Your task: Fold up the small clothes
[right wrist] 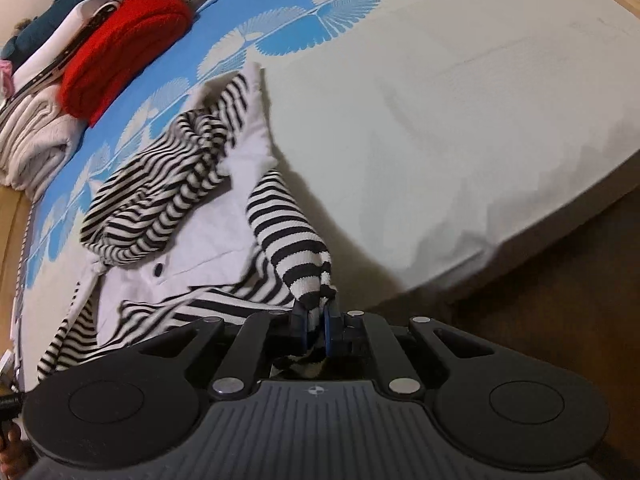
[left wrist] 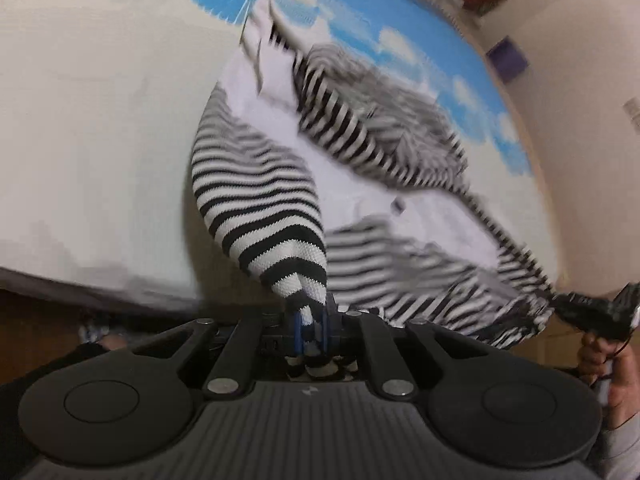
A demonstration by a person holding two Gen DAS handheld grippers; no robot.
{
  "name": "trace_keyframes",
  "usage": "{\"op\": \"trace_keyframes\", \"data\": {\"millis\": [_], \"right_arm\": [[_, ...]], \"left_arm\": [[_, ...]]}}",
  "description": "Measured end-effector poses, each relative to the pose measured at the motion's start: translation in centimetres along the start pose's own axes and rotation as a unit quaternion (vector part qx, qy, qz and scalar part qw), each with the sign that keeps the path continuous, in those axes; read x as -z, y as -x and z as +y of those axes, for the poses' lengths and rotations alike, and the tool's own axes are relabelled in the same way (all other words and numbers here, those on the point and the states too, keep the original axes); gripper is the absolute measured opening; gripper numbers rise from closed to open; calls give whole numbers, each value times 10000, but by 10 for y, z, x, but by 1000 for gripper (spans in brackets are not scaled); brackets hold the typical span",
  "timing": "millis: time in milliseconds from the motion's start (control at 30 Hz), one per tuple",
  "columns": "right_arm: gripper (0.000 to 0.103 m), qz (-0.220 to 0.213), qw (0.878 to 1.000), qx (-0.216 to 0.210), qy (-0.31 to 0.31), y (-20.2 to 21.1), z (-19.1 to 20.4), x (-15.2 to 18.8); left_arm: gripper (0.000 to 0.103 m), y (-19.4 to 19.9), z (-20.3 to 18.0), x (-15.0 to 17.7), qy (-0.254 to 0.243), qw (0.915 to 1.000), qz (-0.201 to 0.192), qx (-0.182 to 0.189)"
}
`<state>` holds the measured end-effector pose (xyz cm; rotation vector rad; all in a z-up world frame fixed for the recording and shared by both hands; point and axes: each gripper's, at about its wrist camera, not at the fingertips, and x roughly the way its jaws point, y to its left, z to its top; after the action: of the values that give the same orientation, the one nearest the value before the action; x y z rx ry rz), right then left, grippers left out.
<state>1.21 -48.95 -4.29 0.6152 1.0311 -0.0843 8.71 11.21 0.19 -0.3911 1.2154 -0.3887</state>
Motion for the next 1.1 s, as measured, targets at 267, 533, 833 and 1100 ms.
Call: {"op": "trace_keyframes", "data": {"millis": [267, 533, 833, 1100], "right_arm": [[6, -671, 9945, -774, -228, 17, 43, -78], [7, -1382, 9867, -712, -472, -68, 108, -193], [7, -1233, 9904, -358, -511, -141, 115, -218], [34, -1418, 9770, -624, -1467, -172, 112, -241]], "left_arm": [[9, 17, -7, -121, 607, 9924, -1035, 275], [9, -56, 12, -237, 1502, 9765, -1542, -36], [10, -118, 43, -282, 2003, 9686, -1470, -104], [33, -111, 55, -298, 2455, 9485, -1952, 439]]}}
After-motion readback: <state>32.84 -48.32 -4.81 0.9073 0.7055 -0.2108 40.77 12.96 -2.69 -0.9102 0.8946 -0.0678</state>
